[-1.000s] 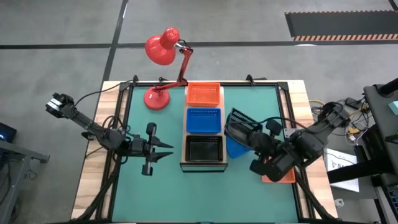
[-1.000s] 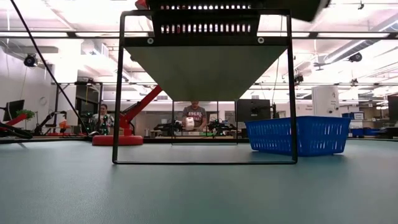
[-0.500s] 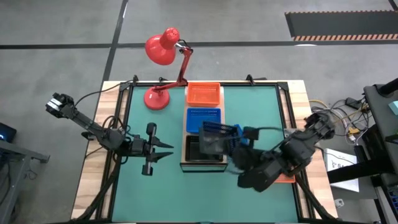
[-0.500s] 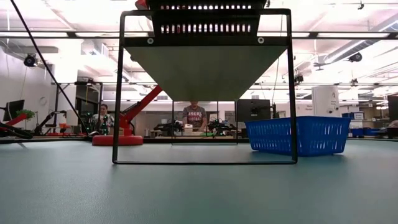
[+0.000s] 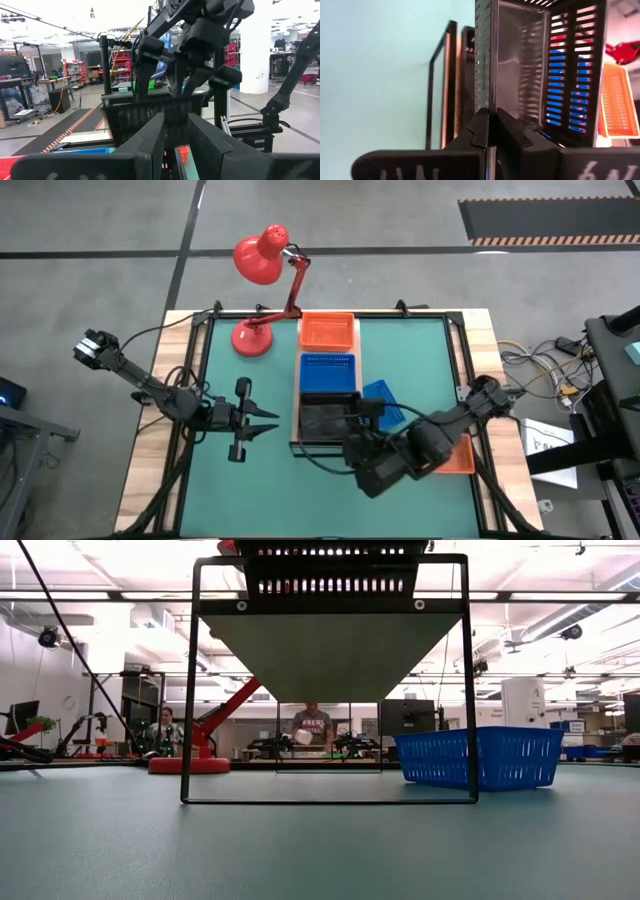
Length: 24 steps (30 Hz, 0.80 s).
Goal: Stack baskets on shelf by color
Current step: Stack the black bin on top of the black bins on the shelf
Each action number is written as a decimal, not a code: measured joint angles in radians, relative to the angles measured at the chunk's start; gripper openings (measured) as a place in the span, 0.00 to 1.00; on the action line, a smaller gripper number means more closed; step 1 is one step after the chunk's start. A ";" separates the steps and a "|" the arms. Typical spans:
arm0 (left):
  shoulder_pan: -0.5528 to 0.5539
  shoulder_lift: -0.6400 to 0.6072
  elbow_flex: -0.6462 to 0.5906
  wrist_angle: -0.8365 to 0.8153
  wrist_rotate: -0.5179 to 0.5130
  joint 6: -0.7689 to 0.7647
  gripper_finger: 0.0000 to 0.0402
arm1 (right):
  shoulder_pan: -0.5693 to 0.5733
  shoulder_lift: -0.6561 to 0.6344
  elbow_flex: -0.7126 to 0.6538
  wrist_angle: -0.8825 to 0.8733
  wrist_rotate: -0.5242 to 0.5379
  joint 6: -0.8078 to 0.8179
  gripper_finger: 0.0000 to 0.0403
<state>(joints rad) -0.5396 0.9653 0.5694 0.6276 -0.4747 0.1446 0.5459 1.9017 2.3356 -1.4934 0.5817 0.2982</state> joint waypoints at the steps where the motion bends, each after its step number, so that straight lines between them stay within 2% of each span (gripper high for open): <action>1: 0.000 0.000 0.000 0.000 0.000 -0.001 0.17 | -0.011 0.007 0.000 -0.001 -0.006 0.002 0.03; 12: -0.032 -0.006 0.000 -0.002 -0.003 -0.004 0.17 | -0.107 0.052 -0.001 -0.057 -0.123 0.044 0.03; 24: -0.037 -0.014 0.003 -0.009 -0.002 0.022 0.17 | -0.112 0.058 -0.002 -0.038 -0.145 0.044 0.03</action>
<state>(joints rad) -0.5762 0.9511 0.5726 0.6189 -0.4770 0.1665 0.4335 1.9598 2.3341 -1.5311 0.4366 0.3423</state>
